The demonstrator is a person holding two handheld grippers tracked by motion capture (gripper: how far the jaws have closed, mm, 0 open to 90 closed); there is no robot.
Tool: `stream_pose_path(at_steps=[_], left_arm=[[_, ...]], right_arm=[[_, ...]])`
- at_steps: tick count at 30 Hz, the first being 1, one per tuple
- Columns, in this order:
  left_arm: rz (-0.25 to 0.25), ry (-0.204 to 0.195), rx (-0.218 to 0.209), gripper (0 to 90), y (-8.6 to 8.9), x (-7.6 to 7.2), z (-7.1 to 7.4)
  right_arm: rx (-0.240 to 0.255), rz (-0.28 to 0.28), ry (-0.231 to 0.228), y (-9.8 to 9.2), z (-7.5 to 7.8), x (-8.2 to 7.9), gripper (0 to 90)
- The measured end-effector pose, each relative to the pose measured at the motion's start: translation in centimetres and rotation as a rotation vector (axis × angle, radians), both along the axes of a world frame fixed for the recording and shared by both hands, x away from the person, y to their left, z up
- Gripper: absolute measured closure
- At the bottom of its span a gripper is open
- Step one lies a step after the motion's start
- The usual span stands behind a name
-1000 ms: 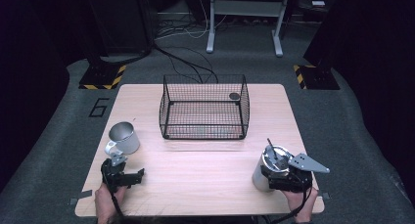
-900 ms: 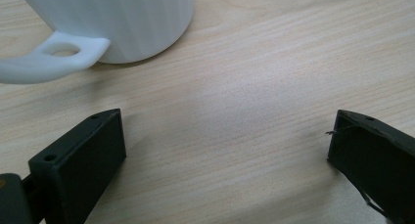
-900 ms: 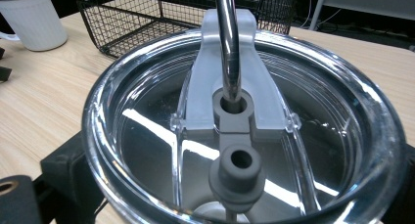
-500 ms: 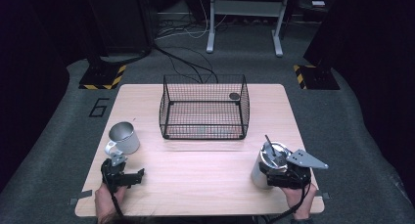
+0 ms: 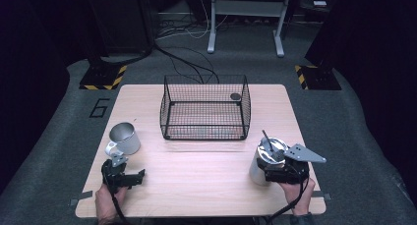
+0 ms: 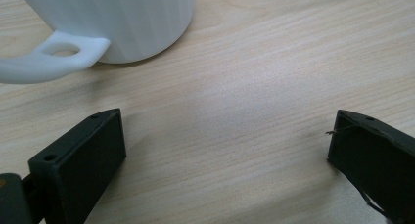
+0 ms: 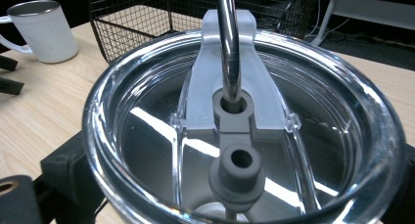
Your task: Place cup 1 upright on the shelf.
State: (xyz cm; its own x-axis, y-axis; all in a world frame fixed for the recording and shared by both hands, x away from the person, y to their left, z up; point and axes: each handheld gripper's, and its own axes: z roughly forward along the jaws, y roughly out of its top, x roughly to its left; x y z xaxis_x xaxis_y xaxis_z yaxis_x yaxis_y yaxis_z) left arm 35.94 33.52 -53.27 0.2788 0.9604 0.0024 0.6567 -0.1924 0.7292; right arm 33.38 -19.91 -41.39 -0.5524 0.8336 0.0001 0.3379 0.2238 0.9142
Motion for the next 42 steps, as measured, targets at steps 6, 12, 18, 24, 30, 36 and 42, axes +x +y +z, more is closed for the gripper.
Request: stream_pose_path(at_steps=[6,12,18,24,30,36,42], left_arm=[[-0.008,0.005,0.009,0.4,0.1,0.0,0.0],[-0.008,0.005,0.009,0.4,0.1,0.0,0.0],[-0.008,0.005,0.009,0.4,0.1,0.0,0.0],[-0.008,0.005,0.009,0.4,0.1,0.0,0.0],[-0.008,0.005,0.009,0.4,0.1,0.0,0.0],[-0.009,0.006,0.009,0.4,0.1,0.0,0.0],[-0.008,0.005,0.009,0.4,0.1,0.0,0.0]], right_arm=[[-0.001,0.013,-0.007,0.6,0.5,0.6,3.3],[-0.01,0.024,0.0,1.2,0.8,1.1,3.3],[-0.012,0.032,-0.005,1.5,1.2,1.6,3.3],[-0.008,0.041,-0.009,1.7,1.7,2.1,3.3],[-0.01,0.048,-0.007,2.1,2.1,2.7,3.3],[-0.01,0.06,-0.004,2.6,2.3,3.4,3.3],[-0.013,0.081,-0.009,3.1,2.8,4.2,3.3]])
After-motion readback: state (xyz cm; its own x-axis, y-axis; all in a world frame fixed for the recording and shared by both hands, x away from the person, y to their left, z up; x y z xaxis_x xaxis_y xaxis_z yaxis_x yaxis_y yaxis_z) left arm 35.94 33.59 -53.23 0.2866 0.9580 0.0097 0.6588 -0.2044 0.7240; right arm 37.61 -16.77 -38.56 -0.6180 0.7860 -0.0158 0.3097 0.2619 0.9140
